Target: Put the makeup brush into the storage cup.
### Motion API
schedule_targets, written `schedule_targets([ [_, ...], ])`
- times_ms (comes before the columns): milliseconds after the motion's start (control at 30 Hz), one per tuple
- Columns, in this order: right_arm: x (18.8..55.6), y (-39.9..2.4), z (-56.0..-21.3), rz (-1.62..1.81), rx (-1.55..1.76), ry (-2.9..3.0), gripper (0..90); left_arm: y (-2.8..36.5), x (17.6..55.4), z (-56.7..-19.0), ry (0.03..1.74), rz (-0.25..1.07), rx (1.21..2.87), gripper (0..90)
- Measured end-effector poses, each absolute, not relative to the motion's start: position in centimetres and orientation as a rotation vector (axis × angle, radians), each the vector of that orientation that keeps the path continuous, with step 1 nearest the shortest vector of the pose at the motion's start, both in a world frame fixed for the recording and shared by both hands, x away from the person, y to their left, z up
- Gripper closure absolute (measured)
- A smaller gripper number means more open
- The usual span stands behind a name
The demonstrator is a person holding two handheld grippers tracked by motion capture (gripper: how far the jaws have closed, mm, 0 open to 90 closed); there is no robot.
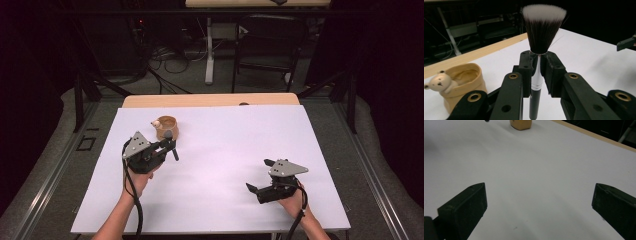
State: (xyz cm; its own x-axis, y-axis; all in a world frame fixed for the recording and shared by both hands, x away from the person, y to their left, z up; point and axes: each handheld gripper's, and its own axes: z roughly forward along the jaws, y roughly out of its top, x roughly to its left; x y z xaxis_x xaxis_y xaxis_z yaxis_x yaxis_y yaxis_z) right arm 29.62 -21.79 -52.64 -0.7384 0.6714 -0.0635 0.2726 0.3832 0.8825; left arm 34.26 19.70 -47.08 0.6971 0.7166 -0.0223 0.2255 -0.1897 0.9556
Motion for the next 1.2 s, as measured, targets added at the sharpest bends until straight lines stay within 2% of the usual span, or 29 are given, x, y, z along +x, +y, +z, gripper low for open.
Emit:
schedule_targets([
  [433, 28.6, -23.6, -53.7, 1.283, 0.805, 2.238, 0.0, 20.7, 35.7, -45.3, 0.763, 0.574, 1.762, 77.4],
  [833, 29.2, -24.3, -53.6, 1.331, 0.831, 2.213, 0.0, 20.9, 37.2, -42.6, 0.753, 0.612, 1.761, 77.4],
  [1200, 29.2, -24.6, -53.6, 1.361, 0.831, 2.206, 0.0, 21.1, 38.7, -41.6, 0.763, 0.636, 1.766, 77.4],
])
